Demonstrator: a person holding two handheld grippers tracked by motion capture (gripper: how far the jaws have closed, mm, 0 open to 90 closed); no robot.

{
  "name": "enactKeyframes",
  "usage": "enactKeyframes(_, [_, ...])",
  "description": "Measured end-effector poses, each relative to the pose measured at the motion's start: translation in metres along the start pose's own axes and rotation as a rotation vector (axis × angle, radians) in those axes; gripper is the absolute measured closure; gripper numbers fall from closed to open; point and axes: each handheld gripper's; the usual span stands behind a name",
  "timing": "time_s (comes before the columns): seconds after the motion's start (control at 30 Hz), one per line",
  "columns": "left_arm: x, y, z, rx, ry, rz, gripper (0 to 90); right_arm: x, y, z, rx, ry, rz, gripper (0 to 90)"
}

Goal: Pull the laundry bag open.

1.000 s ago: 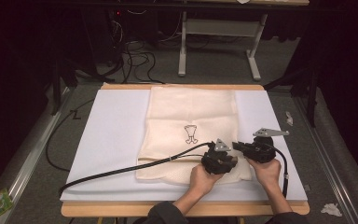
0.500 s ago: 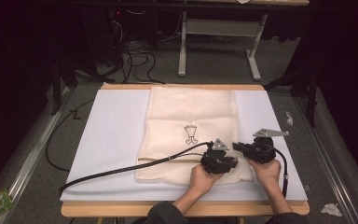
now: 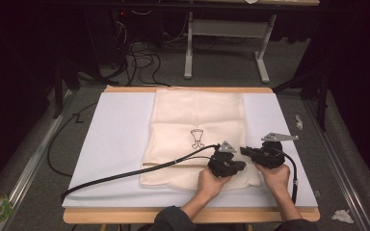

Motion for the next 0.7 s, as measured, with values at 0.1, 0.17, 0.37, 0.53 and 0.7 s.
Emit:
enactKeyframes(0.1, [-0.0001, 0.0003, 0.0001, -0.004, -0.002, -0.003, 86.1, -0.0005, -0.0010, 0.0004, -0.003, -0.006, 0.001, 88.0])
enactKeyframes(0.17, [-0.0001, 0.0000, -0.0002, -0.002, -0.002, -0.004, 86.3, -0.0008, -0.0012, 0.0002, -0.002, -0.005, 0.001, 88.0])
enactKeyframes(0.37, [-0.0027, -0.0007, 0.0020, 0.013, -0.002, -0.007, 86.6, -0.0020, -0.0027, -0.0002, 0.004, -0.007, 0.002, 88.0])
enactKeyframes(0.53, [-0.0041, 0.0000, 0.0031, 0.021, 0.005, -0.010, 86.7, -0.0033, -0.0039, -0.0006, 0.005, -0.003, 0.004, 87.8])
enactKeyframes(0.7, [-0.0057, 0.0004, 0.0045, 0.025, 0.016, -0.009, 86.8, -0.0052, -0.0059, -0.0025, 0.004, 0.001, 0.000, 87.8])
Point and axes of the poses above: each handheld gripper's, and its own axes: x roughly forward along the jaws, z roughly out of its top, y roughly to its left, and after that the axes turned 15 degrees about -y, right-handed
